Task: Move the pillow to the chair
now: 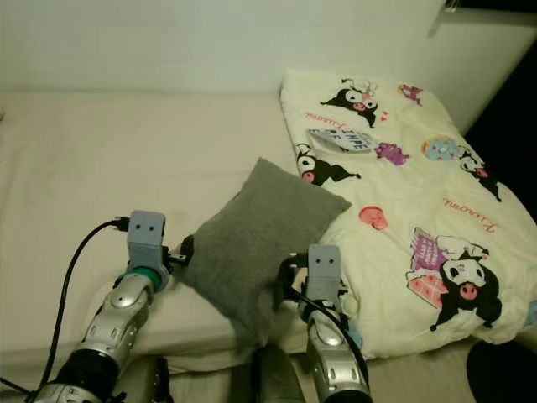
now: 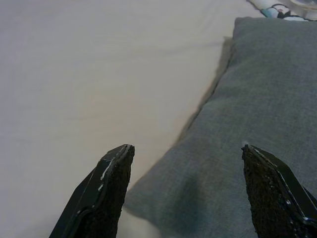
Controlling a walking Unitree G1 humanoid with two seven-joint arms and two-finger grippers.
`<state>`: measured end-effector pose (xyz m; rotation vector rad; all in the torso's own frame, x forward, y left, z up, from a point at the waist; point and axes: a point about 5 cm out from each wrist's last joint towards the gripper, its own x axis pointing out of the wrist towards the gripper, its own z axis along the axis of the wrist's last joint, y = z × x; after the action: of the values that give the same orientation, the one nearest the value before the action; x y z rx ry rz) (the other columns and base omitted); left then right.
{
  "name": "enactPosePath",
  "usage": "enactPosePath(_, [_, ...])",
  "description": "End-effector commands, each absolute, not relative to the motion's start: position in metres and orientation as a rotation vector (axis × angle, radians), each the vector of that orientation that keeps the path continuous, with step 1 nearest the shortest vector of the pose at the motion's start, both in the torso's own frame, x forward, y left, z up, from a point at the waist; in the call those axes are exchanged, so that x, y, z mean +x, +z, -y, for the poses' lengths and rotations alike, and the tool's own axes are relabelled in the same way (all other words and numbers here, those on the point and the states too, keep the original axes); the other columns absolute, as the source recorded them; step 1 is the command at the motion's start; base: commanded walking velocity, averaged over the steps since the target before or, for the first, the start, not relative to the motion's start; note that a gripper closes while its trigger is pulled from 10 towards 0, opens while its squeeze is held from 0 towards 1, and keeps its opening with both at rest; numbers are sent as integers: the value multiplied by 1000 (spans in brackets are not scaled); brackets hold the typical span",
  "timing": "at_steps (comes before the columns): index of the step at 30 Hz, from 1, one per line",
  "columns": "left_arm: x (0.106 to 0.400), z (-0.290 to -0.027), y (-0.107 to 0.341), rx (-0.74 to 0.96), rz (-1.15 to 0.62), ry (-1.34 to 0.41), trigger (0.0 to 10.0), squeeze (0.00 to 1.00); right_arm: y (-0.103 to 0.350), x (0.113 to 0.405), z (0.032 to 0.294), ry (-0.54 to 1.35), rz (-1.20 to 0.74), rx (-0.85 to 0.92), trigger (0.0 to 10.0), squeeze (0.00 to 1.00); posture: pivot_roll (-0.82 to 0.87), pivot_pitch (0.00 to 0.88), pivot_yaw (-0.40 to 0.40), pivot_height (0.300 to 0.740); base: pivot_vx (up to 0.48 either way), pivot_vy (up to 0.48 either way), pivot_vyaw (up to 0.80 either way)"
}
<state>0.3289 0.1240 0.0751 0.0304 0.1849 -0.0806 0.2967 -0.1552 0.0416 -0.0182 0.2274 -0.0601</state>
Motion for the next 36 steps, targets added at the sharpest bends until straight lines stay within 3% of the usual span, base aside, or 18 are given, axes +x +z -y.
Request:
enactPosePath(1, [324, -126, 68, 31, -204, -73, 10000, 0, 39, 295, 156, -57, -247, -37, 10000, 0, -92, 20, -40, 623, 0, 0, 0])
enactPosePath(9, [321, -130, 62, 24, -222, -60, 10000, 0, 35, 298, 157, -69, -287, -19, 10000, 0, -91, 23, -38, 623, 0, 0, 0])
enactPosePath(12, [323, -136, 62, 6, -213, -59, 10000, 0, 37, 304, 158, -93, -301, 109, 10000, 0, -94, 40, -40, 623, 0, 0, 0])
enactPosePath(13, [324, -139, 63, 1, -205, -65, 10000, 141, 39, 309, 158, -104, -304, 185, 10000, 443, -94, 40, -40, 623, 0, 0, 0])
enactPosePath(14, [327, -144, 65, 2, -188, -68, 10000, 1000, 41, 313, 158, -110, -305, 240, 10000, 1000, -91, 62, -46, 623, 0, 0, 0])
enactPosePath(20, [343, -166, 70, 47, -195, -133, 10000, 1000, 40, 321, 161, -128, -340, 390, 10000, 1000, -107, 143, -26, 623, 0, 0, 0])
enactPosePath(23, [343, -166, 70, 47, -195, -133, 10000, 1000, 40, 321, 161, -128, -340, 390, 10000, 1000, -107, 143, -26, 623, 0, 0, 0])
enactPosePath(27, [350, -174, 77, 96, -192, -186, 10000, 1000, 37, 321, 162, -126, -349, 424, 10000, 1000, -128, 239, 7, 623, 0, 0, 0])
enactPosePath(36, [359, -183, 88, 83, -178, -176, 10000, 1000, 36, 321, 153, -123, -339, 588, 10000, 1000, -135, 314, 30, 623, 0, 0, 0])
